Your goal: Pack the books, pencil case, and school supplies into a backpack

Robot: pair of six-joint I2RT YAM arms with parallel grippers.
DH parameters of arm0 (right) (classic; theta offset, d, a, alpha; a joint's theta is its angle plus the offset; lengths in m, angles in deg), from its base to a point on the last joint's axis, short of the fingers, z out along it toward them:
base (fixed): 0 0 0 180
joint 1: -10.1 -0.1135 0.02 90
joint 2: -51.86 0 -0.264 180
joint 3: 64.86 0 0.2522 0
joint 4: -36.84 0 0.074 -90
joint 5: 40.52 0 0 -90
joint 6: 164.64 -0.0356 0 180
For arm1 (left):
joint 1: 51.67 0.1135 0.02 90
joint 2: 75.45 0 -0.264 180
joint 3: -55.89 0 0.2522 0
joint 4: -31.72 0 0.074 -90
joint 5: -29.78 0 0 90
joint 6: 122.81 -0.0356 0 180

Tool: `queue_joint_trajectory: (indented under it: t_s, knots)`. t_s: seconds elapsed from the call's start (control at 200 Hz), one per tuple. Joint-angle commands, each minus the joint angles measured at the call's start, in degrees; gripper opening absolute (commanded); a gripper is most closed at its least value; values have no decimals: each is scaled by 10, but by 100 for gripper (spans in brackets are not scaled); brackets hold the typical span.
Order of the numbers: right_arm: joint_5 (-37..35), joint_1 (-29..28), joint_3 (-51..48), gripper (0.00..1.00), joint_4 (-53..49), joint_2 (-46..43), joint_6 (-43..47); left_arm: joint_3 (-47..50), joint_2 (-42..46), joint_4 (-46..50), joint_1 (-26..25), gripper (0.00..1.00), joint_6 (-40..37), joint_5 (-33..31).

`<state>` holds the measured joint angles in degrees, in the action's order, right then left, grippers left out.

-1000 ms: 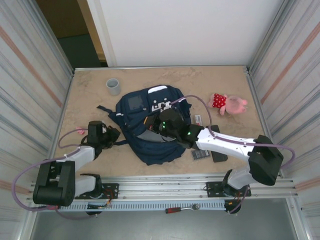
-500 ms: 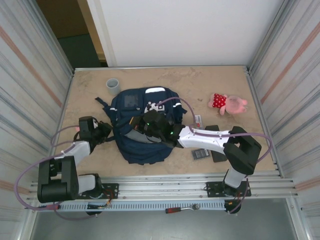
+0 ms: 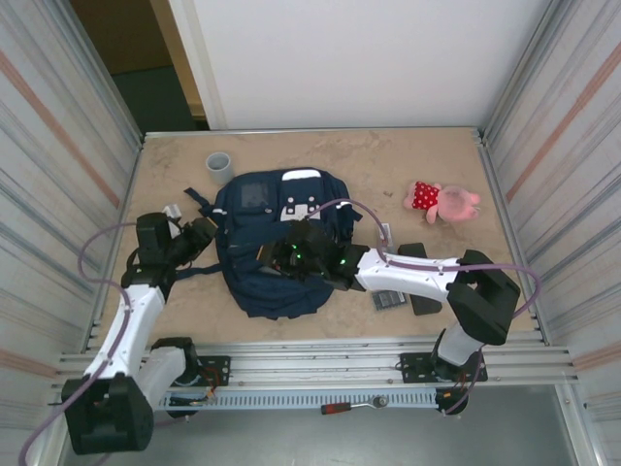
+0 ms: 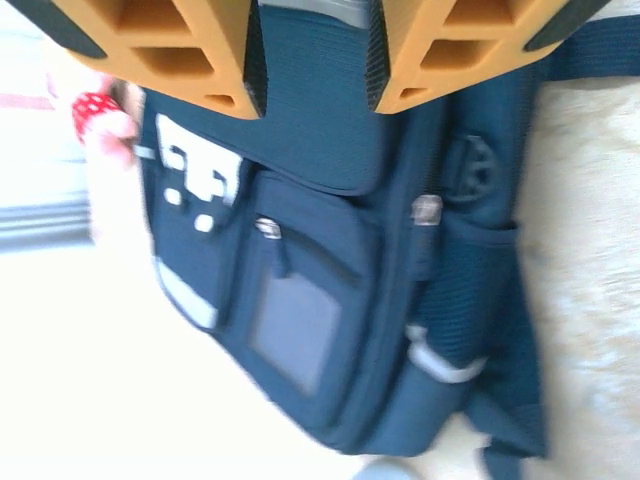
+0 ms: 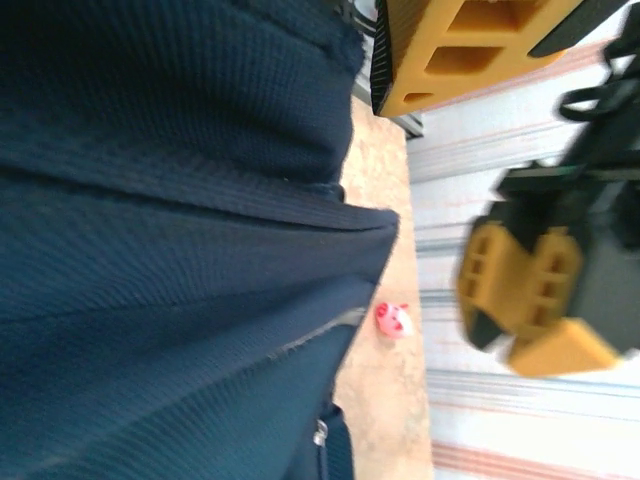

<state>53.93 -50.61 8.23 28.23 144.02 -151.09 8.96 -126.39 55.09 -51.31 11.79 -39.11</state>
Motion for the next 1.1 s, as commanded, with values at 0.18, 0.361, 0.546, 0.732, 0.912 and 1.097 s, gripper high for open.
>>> queue_joint_trajectory:
  t_s: [0.18, 0.361, 0.546, 0.732, 0.912, 1.097]
  knots:
    - [44, 10, -5, 33, -35, -18, 9, 58, -53, -46, -171, 24, 43, -68]
    - [62, 24, -5, 38, -124, -77, 67, 85, -154, -78, -171, 17, 50, -74]
    - [65, 67, 51, 42, -303, -157, 203, 89, -142, -57, -171, 18, 40, -86]
    - [94, 162, 41, 43, -316, -155, 255, 85, -97, -31, -171, 26, 31, -97]
    - [104, 197, 9, 44, -252, -94, 289, 68, -39, -16, -171, 39, 27, -94]
    - [111, 211, -10, 44, -253, -10, 306, 48, 9, 18, -174, 45, 3, -107]
